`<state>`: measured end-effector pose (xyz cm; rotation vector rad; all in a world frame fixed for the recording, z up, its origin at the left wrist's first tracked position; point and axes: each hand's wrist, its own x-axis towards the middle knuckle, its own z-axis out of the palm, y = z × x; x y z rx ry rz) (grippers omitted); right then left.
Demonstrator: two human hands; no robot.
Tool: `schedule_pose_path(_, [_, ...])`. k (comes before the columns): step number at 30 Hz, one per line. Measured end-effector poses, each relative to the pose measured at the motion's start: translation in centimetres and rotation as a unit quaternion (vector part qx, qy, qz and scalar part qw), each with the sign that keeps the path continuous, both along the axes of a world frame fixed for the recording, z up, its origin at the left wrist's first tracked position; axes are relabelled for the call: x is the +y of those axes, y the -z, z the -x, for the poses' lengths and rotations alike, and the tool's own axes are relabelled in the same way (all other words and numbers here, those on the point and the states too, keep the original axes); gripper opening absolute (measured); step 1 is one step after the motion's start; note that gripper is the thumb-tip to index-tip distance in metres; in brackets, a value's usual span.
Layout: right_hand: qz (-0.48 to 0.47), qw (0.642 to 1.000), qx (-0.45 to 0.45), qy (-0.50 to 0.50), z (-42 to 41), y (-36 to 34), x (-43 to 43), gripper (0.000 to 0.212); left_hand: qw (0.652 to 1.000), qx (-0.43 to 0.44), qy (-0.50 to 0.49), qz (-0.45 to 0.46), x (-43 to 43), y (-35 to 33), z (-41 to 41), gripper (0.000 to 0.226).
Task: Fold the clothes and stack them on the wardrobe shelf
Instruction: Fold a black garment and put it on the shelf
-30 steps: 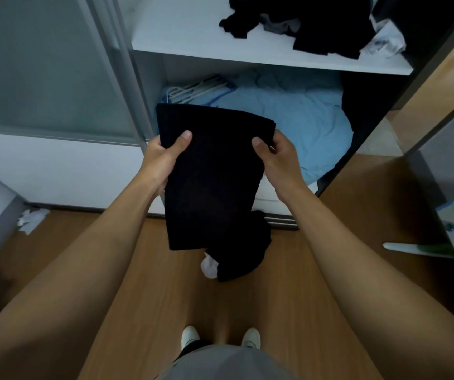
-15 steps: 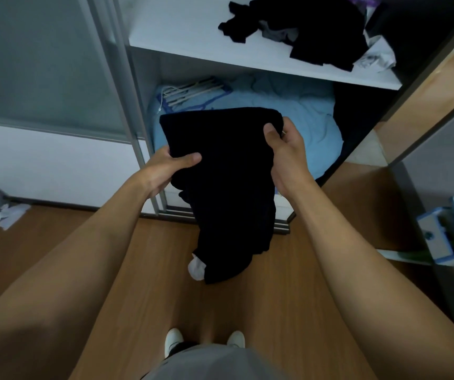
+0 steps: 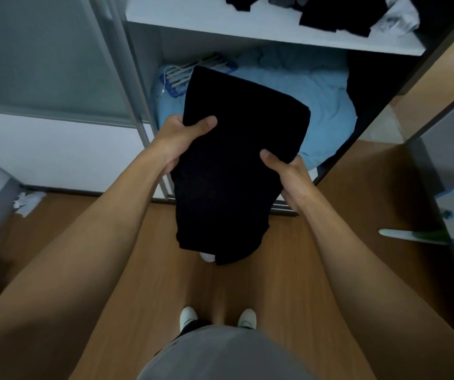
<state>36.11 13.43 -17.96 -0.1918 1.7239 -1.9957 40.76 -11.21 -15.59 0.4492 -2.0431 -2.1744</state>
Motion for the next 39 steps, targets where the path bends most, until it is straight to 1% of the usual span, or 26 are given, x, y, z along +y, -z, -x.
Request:
schedule_pose_path(3, [0.047, 0.998, -0.047, -0.015, 0.4, -1.2, -1.0, 0.018, 0.996, -0.004, 0.029, 0.082, -2.5, 0.7, -1.3, 0.042])
schedule_pose_path(5, [0.071, 0.995, -0.071, -0.006, 0.7, -2.0, -1.3, 0.021, 0.992, -0.026, 0.06, 0.104, -3.5, 3.1, -3.0, 0.052])
schedule_pose_path(8, [0.111, 0.989, -0.101, 0.005, 0.9, -2.8, -1.7, 0.031, 0.989, -0.041, 0.129, 0.053, -2.4, 6.4, -5.2, 0.079])
schedule_pose_path(11, [0.115, 0.986, -0.12, 0.004, 1.0, -3.5, -1.7, 0.044, 0.984, -0.048, 0.167, 0.036, -0.1, 6.4, -5.2, 0.113])
schedule_pose_path(12, [0.121, 0.983, -0.136, 0.004, 1.1, -3.8, -1.6, 0.046, 0.983, -0.048, 0.177, 0.027, 0.5, 6.2, -4.8, 0.116])
schedule_pose_path(16, [0.165, 0.968, -0.187, -0.013, 1.6, -5.0, -0.2, 0.042, 0.977, -0.066, 0.201, -0.027, 2.6, 4.5, -3.3, 0.085])
schedule_pose_path(18, [0.17, 0.966, -0.192, 0.007, 2.3, -5.3, 0.9, 0.053, 0.98, -0.054, 0.185, -0.044, 3.6, 4.0, -2.5, 0.075])
schedule_pose_path(20, [0.157, 0.971, -0.174, 0.05, 3.0, -5.1, 2.3, 0.061, 0.986, -0.042, 0.147, -0.068, 4.6, 3.3, -1.7, 0.058])
schedule_pose_path(21, [0.139, 0.976, -0.154, 0.069, 3.1, -4.8, 3.0, 0.059, 0.988, -0.04, 0.124, -0.085, 5.1, 3.1, -1.5, 0.046])
schedule_pose_path(22, [0.113, 0.982, -0.134, 0.075, 2.9, -4.2, 3.7, 0.053, 0.989, -0.039, 0.1, -0.1, 5.4, 2.9, -1.4, 0.035])
schedule_pose_path(23, [0.076, 0.988, -0.116, 0.065, 2.5, -3.3, 4.2, 0.045, 0.99, -0.036, 0.077, -0.113, 5.7, 2.7, -1.3, 0.028])
schedule_pose_path(25, [0.001, 0.993, -0.115, 0.038, 1.0, -1.3, 4.4, 0.034, 0.989, -0.029, 0.032, -0.144, 5.8, 2.5, -1.2, 0.023])
schedule_pose_path(27, [-0.042, 0.992, -0.123, 0.004, -0.3, 0.4, 3.7, 0.027, 0.984, -0.034, -0.014, -0.172, 5.3, 2.2, -1.1, 0.021])
schedule_pose_path(29, [-0.06, 0.992, -0.108, 0.002, -1.1, 1.1, 2.3, 0.028, 0.984, -0.055, -0.042, -0.162, 3.9, 2.1, -1.0, 0.019])
schedule_pose_path(30, [-0.062, 0.993, -0.098, 0.017, -1.2, 1.1, 1.5, 0.029, 0.988, -0.064, -0.048, -0.13, 2.9, 2.3, -0.9, 0.018])
schedule_pose_path(32, [-0.06, 0.992, -0.095, 0.054, -1.1, 1.0, -0.1, 0.03, 0.995, -0.088, -0.039, -0.011, 0.7, 2.8, -0.9, 0.017])
schedule_pose_path(34, [-0.061, 0.989, -0.106, 0.08, -0.9, 0.8, -1.7, 0.028, 0.988, -0.12, -0.03, 0.09, -1.2, 3.6, -1.2, 0.019])
schedule_pose_path(36, [-0.09, 0.986, -0.103, 0.094, -0.7, 0.9, -3.3, 0.031, 0.98, -0.15, -0.049, 0.118, -2.5, 4.5, -1.6, 0.022])
schedule_pose_path(37, [-0.108, 0.984, -0.095, 0.104, -0.6, 1.0, -4.0, 0.033, 0.978, -0.156, -0.063, 0.12, -3.0, 5.0, -1.8, 0.031])
schedule_pose_path(38, [-0.126, 0.981, -0.088, 0.12, -0.4, 1.1, -4.6, 0.033, 0.977, -0.157, -0.074, 0.123, -3.4, 5.2, -1.9, 0.05])
schedule_pose_path(39, [-0.142, 0.977, -0.083, 0.136, -0.3, 1.2, -5.2, 0.03, 0.977, -0.151, -0.076, 0.127, -3.9, 5.4, -2.1, 0.076])
